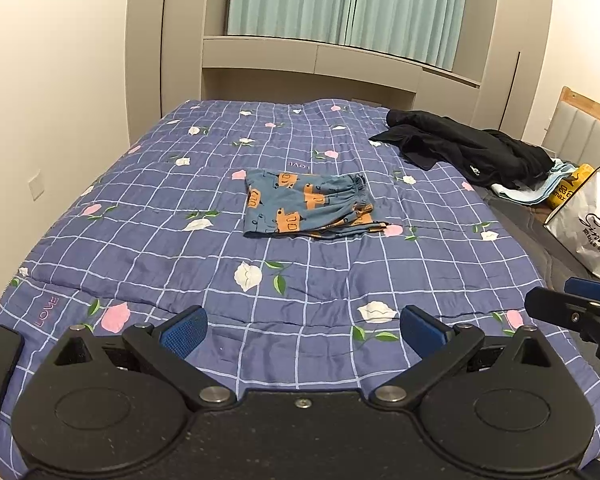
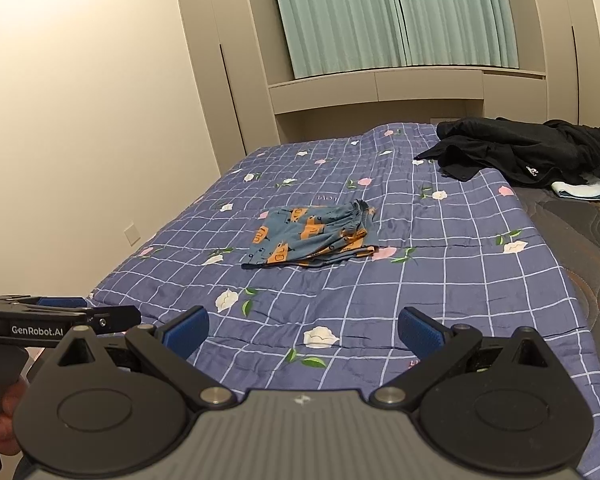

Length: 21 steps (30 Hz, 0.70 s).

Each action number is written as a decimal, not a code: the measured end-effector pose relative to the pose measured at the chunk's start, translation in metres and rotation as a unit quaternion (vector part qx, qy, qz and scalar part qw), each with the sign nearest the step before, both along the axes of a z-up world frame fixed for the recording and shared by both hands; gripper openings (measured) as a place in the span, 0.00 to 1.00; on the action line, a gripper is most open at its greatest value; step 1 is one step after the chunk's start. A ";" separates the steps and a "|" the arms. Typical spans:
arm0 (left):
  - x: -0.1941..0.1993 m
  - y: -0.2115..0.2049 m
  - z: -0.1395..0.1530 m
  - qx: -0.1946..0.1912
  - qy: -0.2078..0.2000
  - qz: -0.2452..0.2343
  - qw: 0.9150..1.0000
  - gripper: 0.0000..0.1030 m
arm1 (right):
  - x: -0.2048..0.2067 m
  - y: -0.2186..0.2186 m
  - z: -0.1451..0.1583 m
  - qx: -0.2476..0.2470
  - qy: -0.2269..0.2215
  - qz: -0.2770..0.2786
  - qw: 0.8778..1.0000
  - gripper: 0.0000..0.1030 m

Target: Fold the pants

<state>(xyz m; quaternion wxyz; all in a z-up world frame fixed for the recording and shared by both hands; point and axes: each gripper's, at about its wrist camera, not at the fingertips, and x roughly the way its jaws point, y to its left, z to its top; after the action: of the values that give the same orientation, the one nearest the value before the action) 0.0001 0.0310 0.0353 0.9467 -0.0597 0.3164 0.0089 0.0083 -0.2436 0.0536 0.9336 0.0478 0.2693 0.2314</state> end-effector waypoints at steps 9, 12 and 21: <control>-0.001 0.002 0.003 0.000 -0.005 0.001 1.000 0.99 | 0.000 -0.003 0.003 0.002 -0.003 0.000 1.000 1.00; -0.001 0.002 0.003 0.000 -0.005 0.001 1.000 0.99 | 0.000 -0.003 0.002 0.001 -0.003 -0.001 1.000 1.00; -0.002 0.003 0.003 -0.001 -0.006 0.001 1.000 0.99 | -0.001 -0.002 0.004 -0.001 -0.005 0.001 1.000 1.00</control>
<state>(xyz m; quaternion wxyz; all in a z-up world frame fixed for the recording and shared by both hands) -0.0014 0.0336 0.0382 0.9484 -0.0609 0.3110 0.0087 0.0073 -0.2452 0.0578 0.9348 0.0451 0.2650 0.2321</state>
